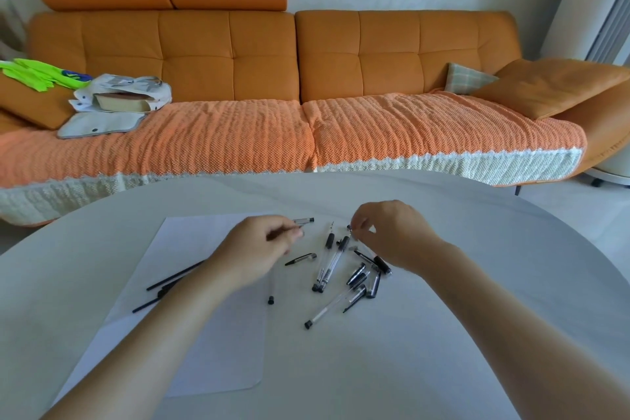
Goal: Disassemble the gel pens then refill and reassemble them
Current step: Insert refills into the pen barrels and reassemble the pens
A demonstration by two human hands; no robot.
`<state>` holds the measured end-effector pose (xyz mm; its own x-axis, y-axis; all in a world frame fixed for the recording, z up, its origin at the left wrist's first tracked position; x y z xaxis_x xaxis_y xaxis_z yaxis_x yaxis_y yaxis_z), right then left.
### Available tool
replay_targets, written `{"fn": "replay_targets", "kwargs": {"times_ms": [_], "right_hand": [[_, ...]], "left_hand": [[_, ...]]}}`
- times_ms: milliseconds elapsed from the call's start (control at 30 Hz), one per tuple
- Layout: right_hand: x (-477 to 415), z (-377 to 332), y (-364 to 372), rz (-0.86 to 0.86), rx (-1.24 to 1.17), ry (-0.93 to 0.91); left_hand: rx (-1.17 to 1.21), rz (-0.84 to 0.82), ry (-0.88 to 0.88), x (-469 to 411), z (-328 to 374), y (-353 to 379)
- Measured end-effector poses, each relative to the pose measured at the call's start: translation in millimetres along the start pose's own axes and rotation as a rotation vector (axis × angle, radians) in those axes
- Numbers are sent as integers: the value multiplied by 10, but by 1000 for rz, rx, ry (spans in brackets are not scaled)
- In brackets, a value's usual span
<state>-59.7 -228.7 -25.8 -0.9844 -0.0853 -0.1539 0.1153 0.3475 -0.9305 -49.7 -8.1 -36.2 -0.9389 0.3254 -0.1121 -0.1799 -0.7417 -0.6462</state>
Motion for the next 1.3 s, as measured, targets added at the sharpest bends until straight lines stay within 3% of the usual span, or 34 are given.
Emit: {"fn": "replay_targets", "kwargs": {"times_ms": [133,233,433,933,1300], "right_hand": [[31,-264,-51,7,-375,-42],[76,-366,28,-33,-493,-34],[106,-333,74,14,-517,4],[172,-460,184,-59,-483,-25],[201,-505,267,-126,-400,-95]], "left_hand": [[-95,-107,1,34,15,116],[-134,-110,38,47,55,96],[-158,-103,31,85,43,43],[-166,-226,-1,146,39,75],[-145,-167,88,174,148,45]]}}
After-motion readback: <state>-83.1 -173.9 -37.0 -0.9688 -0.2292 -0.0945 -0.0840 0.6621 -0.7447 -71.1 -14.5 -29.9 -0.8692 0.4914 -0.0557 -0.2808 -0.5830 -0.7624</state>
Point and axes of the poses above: each hand's wrist, its own x-axis away from the middle knuckle, its own y-axis out of the palm, z = x × y, the point moved 5 cm from there along -x, towards the middle knuckle, and after that the axes turned 2 degrees about y, right-handed, at the moved point
